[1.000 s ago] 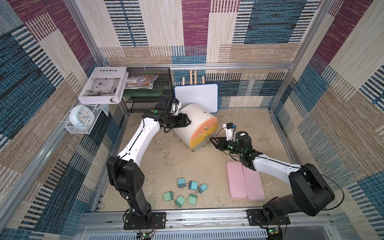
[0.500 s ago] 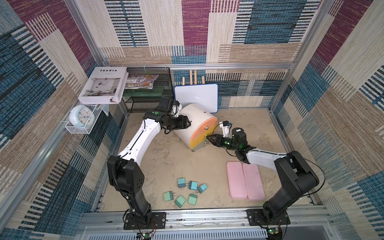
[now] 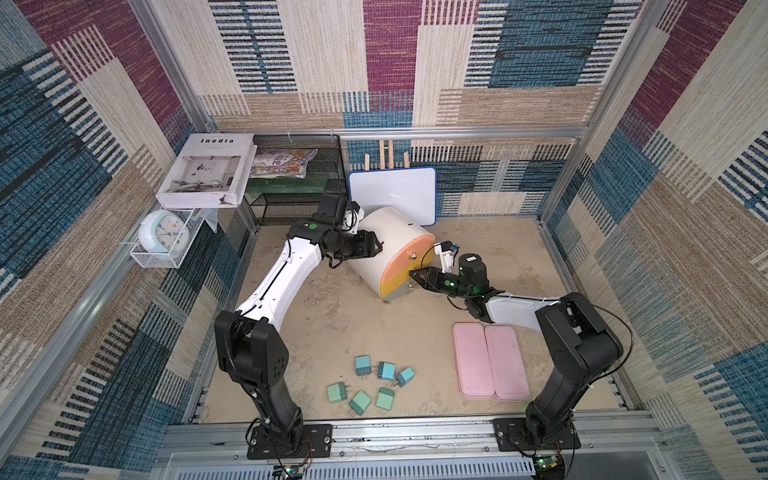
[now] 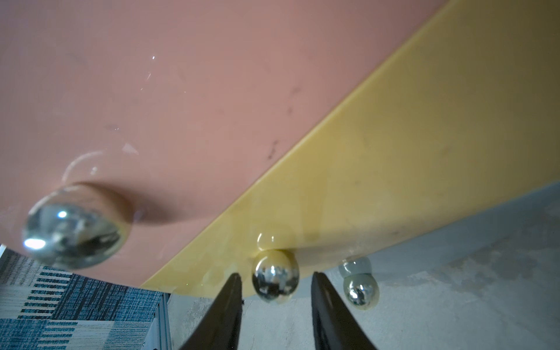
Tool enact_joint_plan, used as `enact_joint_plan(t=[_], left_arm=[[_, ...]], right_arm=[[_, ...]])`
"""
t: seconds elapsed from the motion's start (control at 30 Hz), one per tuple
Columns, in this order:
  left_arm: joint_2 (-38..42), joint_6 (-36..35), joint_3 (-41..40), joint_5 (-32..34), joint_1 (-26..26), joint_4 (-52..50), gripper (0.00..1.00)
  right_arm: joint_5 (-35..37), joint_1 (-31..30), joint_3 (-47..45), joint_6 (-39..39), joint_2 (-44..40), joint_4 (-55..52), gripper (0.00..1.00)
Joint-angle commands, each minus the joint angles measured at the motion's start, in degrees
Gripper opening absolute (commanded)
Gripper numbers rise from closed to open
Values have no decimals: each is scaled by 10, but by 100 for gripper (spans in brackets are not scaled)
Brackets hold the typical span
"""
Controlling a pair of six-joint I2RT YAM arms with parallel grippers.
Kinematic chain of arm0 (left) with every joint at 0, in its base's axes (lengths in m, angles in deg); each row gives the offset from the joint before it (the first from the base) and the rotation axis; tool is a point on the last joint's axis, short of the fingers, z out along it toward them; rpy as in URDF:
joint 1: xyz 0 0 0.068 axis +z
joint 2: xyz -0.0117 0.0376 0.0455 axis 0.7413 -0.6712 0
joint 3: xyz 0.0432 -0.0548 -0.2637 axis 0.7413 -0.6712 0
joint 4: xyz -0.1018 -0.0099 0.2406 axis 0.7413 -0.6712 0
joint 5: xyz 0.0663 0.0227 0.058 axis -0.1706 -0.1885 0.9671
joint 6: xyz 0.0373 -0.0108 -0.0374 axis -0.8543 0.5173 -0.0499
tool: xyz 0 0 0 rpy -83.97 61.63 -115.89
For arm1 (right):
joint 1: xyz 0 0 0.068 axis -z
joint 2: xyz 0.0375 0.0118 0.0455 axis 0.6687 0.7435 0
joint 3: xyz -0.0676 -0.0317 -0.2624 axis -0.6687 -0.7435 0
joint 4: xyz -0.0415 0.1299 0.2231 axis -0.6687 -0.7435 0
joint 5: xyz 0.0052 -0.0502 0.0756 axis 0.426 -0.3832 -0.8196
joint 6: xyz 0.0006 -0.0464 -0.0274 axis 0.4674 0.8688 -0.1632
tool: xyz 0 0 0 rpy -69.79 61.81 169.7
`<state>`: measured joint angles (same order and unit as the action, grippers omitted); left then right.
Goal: Place the plugs into the drawer by color
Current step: Open the drawer in the storage box.
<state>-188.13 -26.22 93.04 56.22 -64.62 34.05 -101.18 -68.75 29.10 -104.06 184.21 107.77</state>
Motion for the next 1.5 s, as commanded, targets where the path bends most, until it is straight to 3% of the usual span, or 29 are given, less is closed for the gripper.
enact_joint_plan(t=[0.0,0.6,0.8,1.47], left_arm=[[-3,-6,-3,8,0,4,73],[-11,-11,-8,23,5,5,73],[-35,16,-16,-2,29,20,73],[-22,25,-28,29,37,33,73]], right_arm=[[-11,0,6,-6,6,25,41],[-21,-1,26,-12,19,25,18],[-29,-1,25,-10,12,7,15],[3,-18,-49,0,-75,-41,14]])
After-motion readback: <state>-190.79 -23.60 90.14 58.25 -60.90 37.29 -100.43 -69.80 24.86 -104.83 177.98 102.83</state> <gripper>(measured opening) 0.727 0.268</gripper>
